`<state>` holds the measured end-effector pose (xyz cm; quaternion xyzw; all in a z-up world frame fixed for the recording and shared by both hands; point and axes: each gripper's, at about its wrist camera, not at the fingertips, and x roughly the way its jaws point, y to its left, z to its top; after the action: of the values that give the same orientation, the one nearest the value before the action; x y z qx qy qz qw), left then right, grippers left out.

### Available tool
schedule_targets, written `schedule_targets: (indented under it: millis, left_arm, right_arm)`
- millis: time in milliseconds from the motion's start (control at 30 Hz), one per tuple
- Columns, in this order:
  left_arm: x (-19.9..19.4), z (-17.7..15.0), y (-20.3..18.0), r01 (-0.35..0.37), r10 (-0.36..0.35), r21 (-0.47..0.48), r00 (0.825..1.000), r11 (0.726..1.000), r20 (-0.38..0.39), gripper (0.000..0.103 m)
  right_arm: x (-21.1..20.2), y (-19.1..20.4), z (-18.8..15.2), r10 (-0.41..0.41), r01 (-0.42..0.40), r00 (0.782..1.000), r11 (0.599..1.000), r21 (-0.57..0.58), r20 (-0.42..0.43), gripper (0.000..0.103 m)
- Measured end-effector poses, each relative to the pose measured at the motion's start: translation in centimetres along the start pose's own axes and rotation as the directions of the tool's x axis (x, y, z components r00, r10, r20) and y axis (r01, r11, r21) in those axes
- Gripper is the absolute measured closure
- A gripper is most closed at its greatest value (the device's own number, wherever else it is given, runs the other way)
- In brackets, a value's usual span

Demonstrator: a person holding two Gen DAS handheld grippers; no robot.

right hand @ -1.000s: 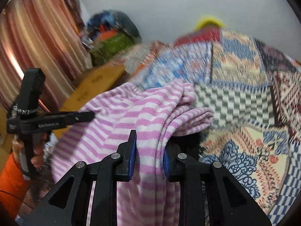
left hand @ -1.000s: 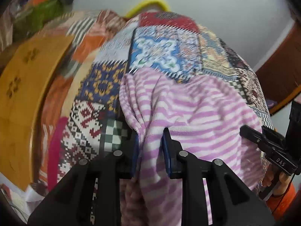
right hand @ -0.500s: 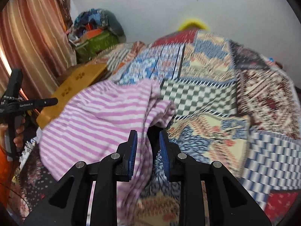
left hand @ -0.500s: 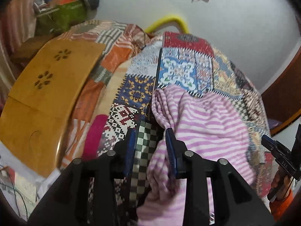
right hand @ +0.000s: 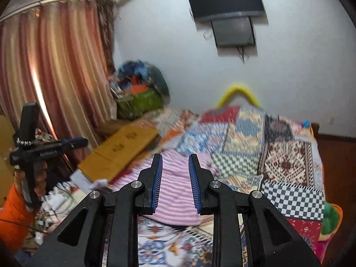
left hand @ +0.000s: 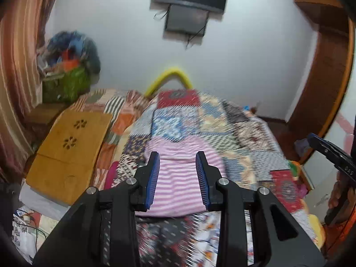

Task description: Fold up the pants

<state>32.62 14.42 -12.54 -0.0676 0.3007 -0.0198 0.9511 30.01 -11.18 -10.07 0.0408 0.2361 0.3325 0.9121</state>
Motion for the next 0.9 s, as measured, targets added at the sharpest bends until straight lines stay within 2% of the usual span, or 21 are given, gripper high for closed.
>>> schedule_targets:
  millis: [167,300,367,433,567,633,733,833,900]
  left_arm:
    - [-8.7,-0.9,-4.5,0.019,-0.023,0.032,0.991,0.999,0.129,0.070]
    - [-14.8,-2.1,-7.4,0.007,-0.024,0.076,0.972,0.997,0.232,0.059]
    - [-17.4,-2.8,-8.7,-0.008,-0.020,0.097,0.961,0.995,0.275,0.056]
    - [-19.7,-3.5,-9.8,-0.022,-0.015,0.113,0.949,0.993,0.315,0.053]
    - [-22.9,-4.8,-11.1,-0.039,-0.007,0.117,0.927,0.992,0.376,0.040]
    - [-24.0,-5.5,-11.6,-0.040,-0.010,0.118,0.917,0.992,0.399,0.033]
    - [-24.9,-6.4,-12.0,-0.033,-0.020,0.121,0.910,0.992,0.413,0.021]
    - [-25.6,-7.3,-12.5,-0.048,-0.008,0.121,0.903,0.992,0.430,0.011]
    - [-25.8,-7.7,-12.6,-0.048,-0.008,0.119,0.900,0.992,0.435,0.001]
  right_arm:
    - [-6.7,3.8,0.4,0.028,-0.024,0.993,0.999,-0.034,0.113,0.080]
    - [-10.9,6.4,0.0,0.036,-0.024,0.984,0.997,-0.069,0.172,0.078]
    - [-13.1,7.6,-0.3,0.034,-0.016,0.977,0.996,-0.088,0.212,0.072]
    - [-14.6,8.5,-0.7,0.041,-0.019,0.969,0.995,-0.094,0.242,0.062]
    - [-16.6,10.0,-1.4,0.036,-0.006,0.957,0.994,-0.105,0.287,0.048]
    - [-17.1,10.4,-1.9,0.025,0.008,0.952,0.994,-0.107,0.305,0.036]
    - [-17.6,11.0,-2.3,0.002,0.036,0.945,0.993,-0.109,0.327,0.024]
    - [-17.8,11.5,-2.5,-0.016,0.059,0.940,0.992,-0.116,0.342,0.018]
    - [-18.0,11.8,-2.6,-0.032,0.077,0.937,0.990,-0.116,0.348,0.016]
